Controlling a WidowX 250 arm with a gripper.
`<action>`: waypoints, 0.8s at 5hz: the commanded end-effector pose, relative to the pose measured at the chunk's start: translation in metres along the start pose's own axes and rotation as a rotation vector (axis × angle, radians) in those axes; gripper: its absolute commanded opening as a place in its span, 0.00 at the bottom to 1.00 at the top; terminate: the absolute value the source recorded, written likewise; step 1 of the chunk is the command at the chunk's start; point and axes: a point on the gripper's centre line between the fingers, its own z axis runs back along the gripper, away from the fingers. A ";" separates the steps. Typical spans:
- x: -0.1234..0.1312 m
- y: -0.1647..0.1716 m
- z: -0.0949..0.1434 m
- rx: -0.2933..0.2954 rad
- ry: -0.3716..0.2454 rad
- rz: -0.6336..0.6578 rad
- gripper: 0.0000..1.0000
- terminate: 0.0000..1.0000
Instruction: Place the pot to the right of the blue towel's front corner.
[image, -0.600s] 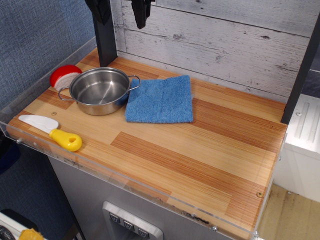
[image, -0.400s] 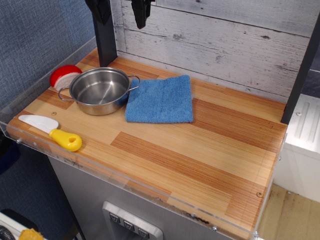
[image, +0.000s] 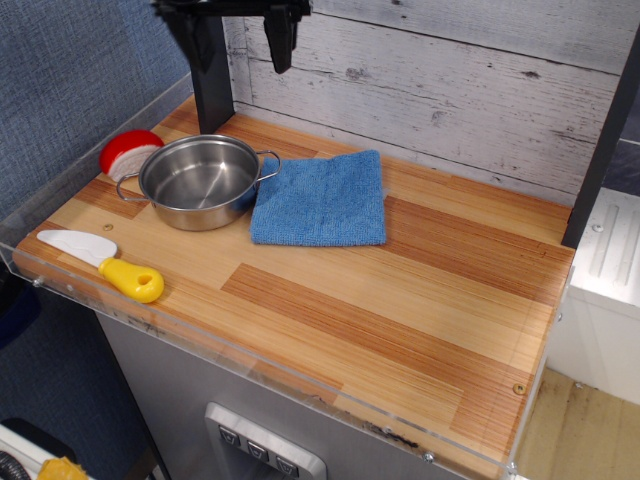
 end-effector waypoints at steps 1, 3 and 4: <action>-0.004 0.032 0.024 0.015 -0.049 0.049 1.00 0.00; -0.037 0.059 0.011 0.151 -0.046 0.330 1.00 0.00; -0.049 0.057 0.007 0.191 -0.010 0.559 1.00 0.00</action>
